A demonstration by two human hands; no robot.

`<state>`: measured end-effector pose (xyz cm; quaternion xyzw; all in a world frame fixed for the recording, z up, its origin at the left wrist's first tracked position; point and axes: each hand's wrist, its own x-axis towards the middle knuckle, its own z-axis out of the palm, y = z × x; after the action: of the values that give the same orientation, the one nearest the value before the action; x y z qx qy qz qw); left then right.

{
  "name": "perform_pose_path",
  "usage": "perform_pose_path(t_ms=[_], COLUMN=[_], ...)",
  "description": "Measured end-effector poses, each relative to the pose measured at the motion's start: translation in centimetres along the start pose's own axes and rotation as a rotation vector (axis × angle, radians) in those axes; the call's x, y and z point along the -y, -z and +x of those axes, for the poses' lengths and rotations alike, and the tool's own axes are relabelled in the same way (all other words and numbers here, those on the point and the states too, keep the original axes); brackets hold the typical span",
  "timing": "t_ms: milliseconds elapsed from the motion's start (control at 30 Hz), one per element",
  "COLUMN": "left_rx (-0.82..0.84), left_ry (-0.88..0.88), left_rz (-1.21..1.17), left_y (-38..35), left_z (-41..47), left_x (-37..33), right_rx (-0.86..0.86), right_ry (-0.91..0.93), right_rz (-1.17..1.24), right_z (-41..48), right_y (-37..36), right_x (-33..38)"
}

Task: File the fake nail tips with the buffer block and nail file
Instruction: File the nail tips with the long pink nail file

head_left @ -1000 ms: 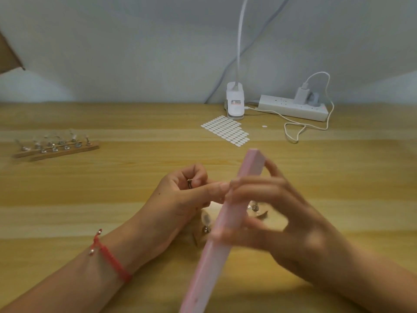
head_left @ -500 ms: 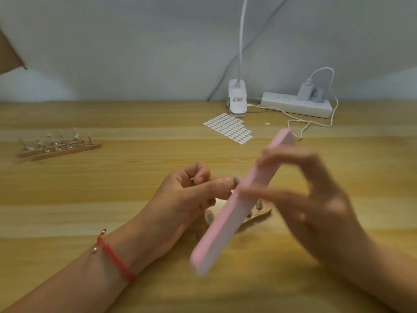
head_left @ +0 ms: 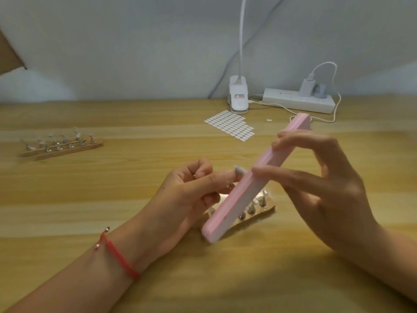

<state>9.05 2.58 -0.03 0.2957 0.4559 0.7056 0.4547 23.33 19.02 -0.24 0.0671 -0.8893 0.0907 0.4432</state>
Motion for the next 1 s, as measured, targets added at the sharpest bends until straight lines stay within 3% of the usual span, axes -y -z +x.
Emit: perform_pose_path(t_ms=[167, 300, 467, 567, 633, 767, 900, 1000], left_rx=[0.0, -0.005, 0.012, 0.0, -0.009, 0.004, -0.031, 0.006], left_ry=[-0.006, 0.003, -0.029, -0.01, -0.006, -0.033, -0.036, -0.052], left_rz=[-0.001, 0.031, 0.017, 0.027, 0.041, 0.054, 0.053, 0.014], left_y=[-0.3, -0.1, -0.5, -0.3, -0.3, -0.8, -0.5, -0.6], left_z=[0.0, -0.1, -0.1, -0.1, 0.0, -0.1, -0.1, 0.0], left_x=[0.1, 0.0, 0.1, -0.1, 0.0, 0.0, -0.1, 0.1], right_rx=[0.085, 0.003, 0.123, 0.02, 0.052, 0.12, 0.017, 0.129], right_ry=[0.195, 0.004, 0.14, -0.068, -0.11, 0.117, -0.101, 0.117], right_rz=[0.008, -0.043, 0.059, 0.004, 0.059, 0.086, 0.032, 0.092], right_z=[-0.8, 0.2, -0.5, 0.6, 0.2, -0.3, 0.4, -0.8], right_y=[-1.1, 0.3, -0.9, 0.5, 0.3, -0.7, 0.3, -1.1], right_x=[2.1, 0.1, 2.3, 0.4, 1.2, 2.3, 0.5, 2.6])
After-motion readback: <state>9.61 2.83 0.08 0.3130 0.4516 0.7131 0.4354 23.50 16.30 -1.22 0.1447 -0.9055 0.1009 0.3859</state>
